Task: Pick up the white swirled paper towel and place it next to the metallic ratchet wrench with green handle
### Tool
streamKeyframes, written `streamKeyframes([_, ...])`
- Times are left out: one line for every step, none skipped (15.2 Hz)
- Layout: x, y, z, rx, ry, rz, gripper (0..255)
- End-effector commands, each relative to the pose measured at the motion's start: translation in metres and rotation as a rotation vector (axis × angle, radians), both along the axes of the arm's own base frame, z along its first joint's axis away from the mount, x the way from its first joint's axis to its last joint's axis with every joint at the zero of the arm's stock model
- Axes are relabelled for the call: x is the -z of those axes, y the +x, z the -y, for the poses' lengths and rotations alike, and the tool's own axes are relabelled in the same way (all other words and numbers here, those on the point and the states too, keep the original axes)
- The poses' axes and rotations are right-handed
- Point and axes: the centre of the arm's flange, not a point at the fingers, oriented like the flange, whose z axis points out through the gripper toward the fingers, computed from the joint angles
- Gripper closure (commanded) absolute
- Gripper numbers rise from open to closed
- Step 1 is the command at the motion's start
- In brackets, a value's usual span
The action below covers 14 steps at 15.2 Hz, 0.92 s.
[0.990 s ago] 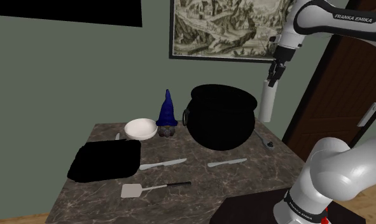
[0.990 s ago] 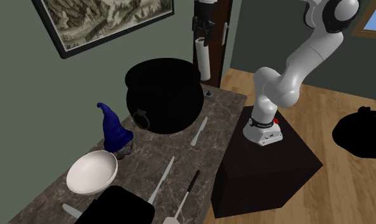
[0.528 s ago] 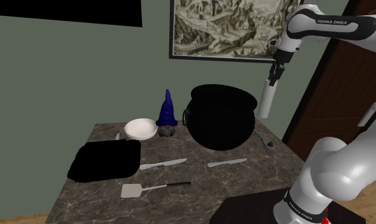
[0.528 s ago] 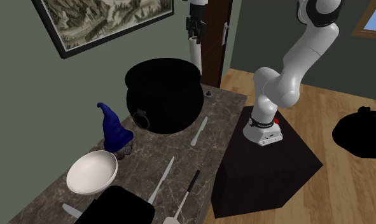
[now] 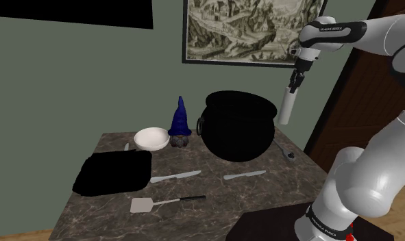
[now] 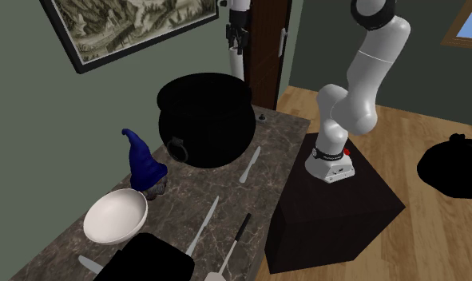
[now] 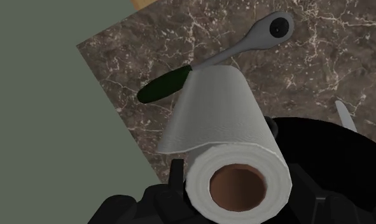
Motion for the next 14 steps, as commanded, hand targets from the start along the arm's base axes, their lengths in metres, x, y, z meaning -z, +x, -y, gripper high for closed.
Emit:
streamKeyframes([0.008, 0.005, 0.025, -0.001, -0.003, 0.001, 255])
streamKeyframes([0.012, 0.008, 0.037, -0.001, -0.003, 0.001, 255])
streamKeyframes([0.016, 0.010, 0.050, -0.001, -0.003, 0.001, 255])
streamKeyframes([0.019, 0.013, 0.062, -0.001, -0.003, 0.001, 255])
streamKeyframes([0.023, 0.016, 0.075, -0.001, -0.003, 0.001, 255])
streamKeyframes([0.027, 0.018, 0.087, -0.001, -0.003, 0.001, 255])
streamKeyframes([0.031, 0.021, 0.099, -0.001, -0.003, 0.001, 255])
streamKeyframes([0.034, 0.023, 0.112, -0.001, -0.003, 0.001, 255])
streamKeyframes([0.038, 0.026, 0.124, -0.001, -0.003, 0.001, 255])
streamKeyframes([0.042, 0.028, 0.137, -0.001, -0.003, 0.001, 255])
streamKeyframes([0.046, 0.031, 0.149, -0.001, -0.003, 0.001, 255])
streamKeyframes([0.049, 0.033, 0.161, -0.001, -0.003, 0.001, 255])
streamKeyframes([0.056, 0.038, 0.184, -0.001, -0.003, 0.001, 255])
streamKeyframes([0.061, 0.038, 0.184, -0.001, -0.003, 0.001, 255])
